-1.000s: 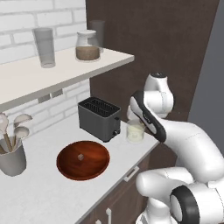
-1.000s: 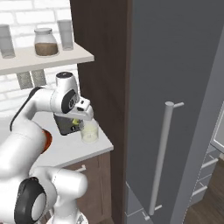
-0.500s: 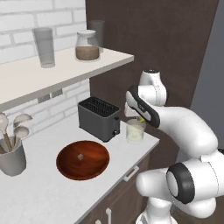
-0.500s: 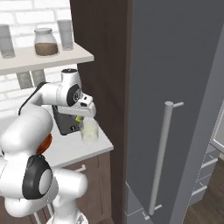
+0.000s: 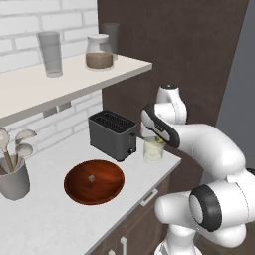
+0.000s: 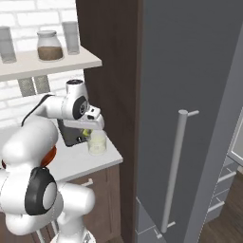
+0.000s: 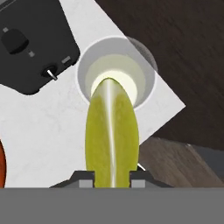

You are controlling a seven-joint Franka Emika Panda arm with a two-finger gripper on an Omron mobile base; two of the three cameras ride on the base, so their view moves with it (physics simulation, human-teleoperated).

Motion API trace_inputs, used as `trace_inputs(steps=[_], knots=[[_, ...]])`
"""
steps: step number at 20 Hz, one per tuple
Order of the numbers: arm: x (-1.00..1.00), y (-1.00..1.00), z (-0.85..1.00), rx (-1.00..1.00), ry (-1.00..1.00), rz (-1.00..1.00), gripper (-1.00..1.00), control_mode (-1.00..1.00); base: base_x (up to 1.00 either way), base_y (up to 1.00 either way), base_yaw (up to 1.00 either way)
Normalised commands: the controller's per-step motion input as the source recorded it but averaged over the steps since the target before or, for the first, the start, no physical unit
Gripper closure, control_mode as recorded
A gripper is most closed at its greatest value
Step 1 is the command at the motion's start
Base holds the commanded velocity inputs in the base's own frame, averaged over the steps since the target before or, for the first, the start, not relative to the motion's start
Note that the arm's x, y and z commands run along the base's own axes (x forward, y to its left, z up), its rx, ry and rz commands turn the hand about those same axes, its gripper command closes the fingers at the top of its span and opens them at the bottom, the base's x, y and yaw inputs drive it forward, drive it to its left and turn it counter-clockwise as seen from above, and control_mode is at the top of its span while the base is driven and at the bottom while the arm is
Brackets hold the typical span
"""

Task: Grab a lemon wedge from the fridge and one ice cube from the ice bowl, and put them in the glass of lemonade.

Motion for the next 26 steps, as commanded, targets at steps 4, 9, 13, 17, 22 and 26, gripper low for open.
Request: trace_inputs(steps=[4,9,13,17,22,26], knots=[[0.39,0.0,0.0,0.0,0.0,0.0,1.0,-1.0,0.0,0.0,0.0],[0.64,0.0,0.0,0.0,0.02,0.0,1.0,-1.0,0.0,0.0,0.0],[0.51,0.0,-0.01,0.0,0.08,0.0,1.0,-1.0,0.0,0.0,0.0],[0.0,0.0,-0.16,0.0,0.0,0.0,1.0,-1.0,0.0,0.0,0.0],[0.05,0.0,-0.29,0.0,0.0,0.0,1.0,-1.0,0.0,0.0,0.0],[0.01,0.0,-0.24,0.0,0.0,0.0,1.0,-1.0,0.0,0.0,0.0]])
